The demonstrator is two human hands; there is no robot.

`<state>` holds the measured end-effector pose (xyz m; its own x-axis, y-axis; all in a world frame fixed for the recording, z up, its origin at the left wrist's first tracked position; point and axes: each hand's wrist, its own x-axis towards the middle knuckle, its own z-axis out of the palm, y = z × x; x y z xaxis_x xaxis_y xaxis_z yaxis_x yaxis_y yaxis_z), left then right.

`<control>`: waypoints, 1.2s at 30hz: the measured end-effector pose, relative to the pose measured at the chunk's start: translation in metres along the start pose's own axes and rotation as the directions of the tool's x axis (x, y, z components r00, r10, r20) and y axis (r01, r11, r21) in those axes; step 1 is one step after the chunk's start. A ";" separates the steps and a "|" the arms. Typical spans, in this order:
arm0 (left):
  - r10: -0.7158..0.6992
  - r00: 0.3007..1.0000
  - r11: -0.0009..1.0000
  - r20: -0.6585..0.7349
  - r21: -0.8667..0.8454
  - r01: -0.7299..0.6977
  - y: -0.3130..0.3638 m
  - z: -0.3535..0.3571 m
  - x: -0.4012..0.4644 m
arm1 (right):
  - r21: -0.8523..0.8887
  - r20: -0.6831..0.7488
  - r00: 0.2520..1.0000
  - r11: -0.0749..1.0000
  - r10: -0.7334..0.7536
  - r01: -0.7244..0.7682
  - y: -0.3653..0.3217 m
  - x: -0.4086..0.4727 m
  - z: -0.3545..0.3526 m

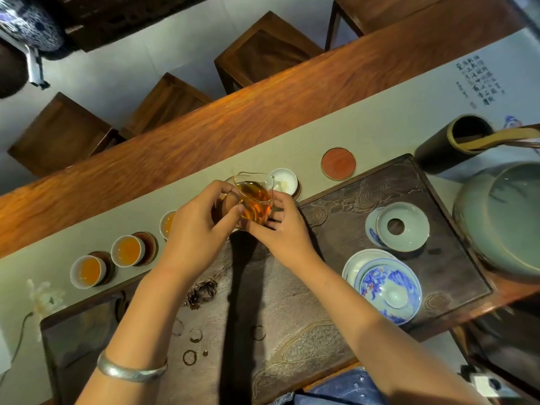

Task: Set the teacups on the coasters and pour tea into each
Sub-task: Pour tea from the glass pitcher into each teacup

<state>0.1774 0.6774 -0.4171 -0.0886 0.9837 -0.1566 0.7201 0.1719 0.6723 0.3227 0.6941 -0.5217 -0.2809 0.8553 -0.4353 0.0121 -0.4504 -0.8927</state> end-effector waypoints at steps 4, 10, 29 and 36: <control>0.001 1.000 1.000 0.003 -0.006 -0.001 -0.001 0.000 0.001 | 0.014 -0.005 1.000 1.000 0.008 -0.008 0.000 -0.001 0.002; 0.005 1.000 1.000 0.006 0.007 -0.005 -0.002 0.000 0.001 | 0.037 -0.009 1.000 0.999 0.024 -0.024 0.002 -0.001 0.003; 0.019 0.999 0.999 0.050 0.039 -0.021 -0.006 0.000 0.009 | 0.035 -0.017 0.998 0.998 0.055 -0.054 0.007 0.002 0.004; 0.020 0.998 0.999 0.053 0.045 -0.023 -0.006 -0.001 0.010 | 0.057 -0.014 0.999 0.997 0.046 -0.045 0.006 0.002 0.004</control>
<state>0.1719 0.6859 -0.4221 -0.0375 0.9827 -0.1812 0.7520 0.1471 0.6426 0.3185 0.6918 -0.5276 -0.2669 0.8370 -0.4778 -0.0297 -0.5026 -0.8640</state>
